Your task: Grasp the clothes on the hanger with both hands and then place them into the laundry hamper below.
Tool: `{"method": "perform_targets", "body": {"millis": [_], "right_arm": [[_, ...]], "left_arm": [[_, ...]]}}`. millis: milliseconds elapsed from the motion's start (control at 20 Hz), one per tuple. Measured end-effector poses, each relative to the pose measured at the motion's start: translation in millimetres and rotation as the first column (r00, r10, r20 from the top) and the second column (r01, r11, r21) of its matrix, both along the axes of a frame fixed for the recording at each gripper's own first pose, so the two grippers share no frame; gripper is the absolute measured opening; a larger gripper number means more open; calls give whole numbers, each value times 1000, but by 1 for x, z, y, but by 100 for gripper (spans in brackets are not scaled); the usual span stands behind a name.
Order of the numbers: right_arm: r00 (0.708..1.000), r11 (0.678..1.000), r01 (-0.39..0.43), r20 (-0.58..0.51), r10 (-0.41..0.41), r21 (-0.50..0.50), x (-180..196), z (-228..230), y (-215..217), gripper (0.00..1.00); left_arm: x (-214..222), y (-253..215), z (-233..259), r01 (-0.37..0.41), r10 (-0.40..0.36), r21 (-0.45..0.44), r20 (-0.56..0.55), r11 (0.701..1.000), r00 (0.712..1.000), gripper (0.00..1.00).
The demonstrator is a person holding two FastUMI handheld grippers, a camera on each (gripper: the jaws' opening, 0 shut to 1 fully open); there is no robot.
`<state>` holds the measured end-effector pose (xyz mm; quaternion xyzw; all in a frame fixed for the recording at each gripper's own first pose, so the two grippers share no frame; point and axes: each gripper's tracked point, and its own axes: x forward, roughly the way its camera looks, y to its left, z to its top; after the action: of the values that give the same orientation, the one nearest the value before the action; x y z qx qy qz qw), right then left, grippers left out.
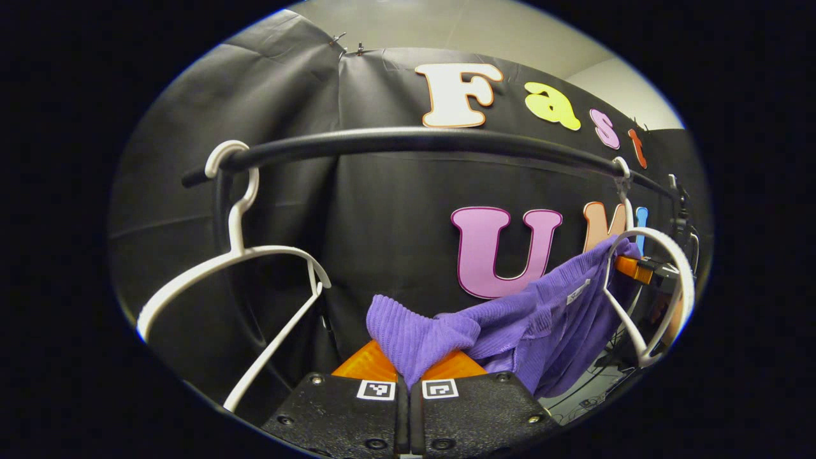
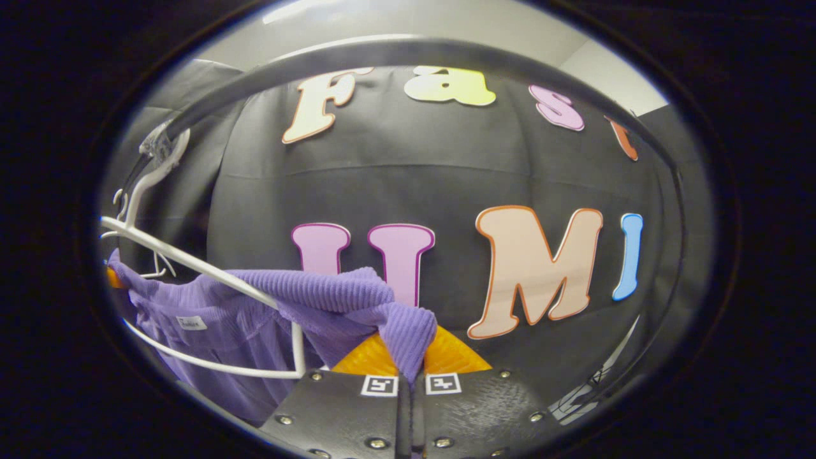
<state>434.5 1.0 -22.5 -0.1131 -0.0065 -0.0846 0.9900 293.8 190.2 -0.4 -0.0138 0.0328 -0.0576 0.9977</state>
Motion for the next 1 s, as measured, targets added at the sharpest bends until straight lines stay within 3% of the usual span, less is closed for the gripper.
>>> {"method": "perform_targets", "body": {"millis": [200, 350, 700, 1000], "right_arm": [[997, 1000, 12, -74, -13, -8, 6, -36, -8, 2], [989, 1000, 12, -146, -9, 18, 11, -68, -16, 2], [938, 998, 25, -345, -5, 54, -42, -162, -29, 2], [919, 997, 24, -394, 9, 79, -105, -181, -26, 0]], "left_arm": [[-4, -4, -41, 32, -36, -54, -73, 998, 997, 1], [-4, 0, -61, -12, 4, -94, -79, 996, 997, 2], [-38, -9, -123, -38, 20, -85, -203, 996, 979, 2], [-87, -16, -135, -60, 51, -34, -226, 998, 973, 2]]}}
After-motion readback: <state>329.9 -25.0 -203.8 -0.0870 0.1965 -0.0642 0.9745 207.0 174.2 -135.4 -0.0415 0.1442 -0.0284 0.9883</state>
